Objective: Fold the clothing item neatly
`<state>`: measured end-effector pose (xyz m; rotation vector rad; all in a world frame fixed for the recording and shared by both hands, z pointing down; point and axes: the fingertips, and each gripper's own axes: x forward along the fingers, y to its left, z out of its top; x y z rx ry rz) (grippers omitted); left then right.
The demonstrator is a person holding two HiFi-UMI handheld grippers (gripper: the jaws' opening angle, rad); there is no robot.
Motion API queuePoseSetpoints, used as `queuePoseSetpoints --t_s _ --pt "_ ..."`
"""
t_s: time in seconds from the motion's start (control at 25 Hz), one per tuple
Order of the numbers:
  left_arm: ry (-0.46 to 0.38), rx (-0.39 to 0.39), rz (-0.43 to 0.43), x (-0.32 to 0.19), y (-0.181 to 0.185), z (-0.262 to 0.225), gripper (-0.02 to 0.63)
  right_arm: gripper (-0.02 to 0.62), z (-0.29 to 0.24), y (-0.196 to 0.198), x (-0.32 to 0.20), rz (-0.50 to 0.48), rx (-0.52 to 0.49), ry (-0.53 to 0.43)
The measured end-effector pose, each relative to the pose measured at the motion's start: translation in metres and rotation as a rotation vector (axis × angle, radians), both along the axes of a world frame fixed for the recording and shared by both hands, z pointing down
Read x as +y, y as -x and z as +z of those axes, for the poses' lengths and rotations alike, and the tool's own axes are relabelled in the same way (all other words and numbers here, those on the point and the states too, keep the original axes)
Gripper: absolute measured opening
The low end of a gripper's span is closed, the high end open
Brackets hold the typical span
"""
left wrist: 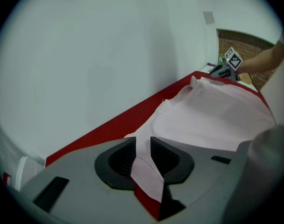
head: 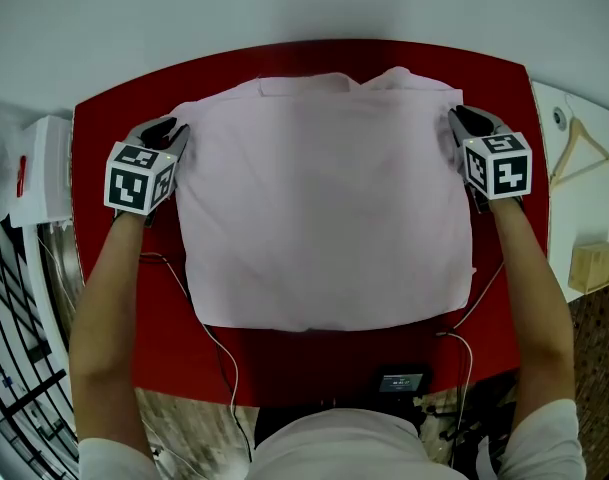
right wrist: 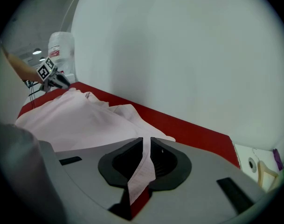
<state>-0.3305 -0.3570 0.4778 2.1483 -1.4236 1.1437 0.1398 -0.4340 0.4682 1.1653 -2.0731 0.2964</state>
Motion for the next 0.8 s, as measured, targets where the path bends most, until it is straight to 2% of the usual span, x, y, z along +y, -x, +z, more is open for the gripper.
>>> queuePoseSetpoints --t_s 0.48,0.8 --pt "0.052 0.202 -0.087 0.102 0.001 -0.005 0.075 0.035 -0.003 -0.014 0.075 0.002 0.000 0.054" --pt "0.078 0.293 -0.150 0.157 0.002 0.004 0.075 0.035 0.004 -0.017 0.125 0.014 0.002 0.091"
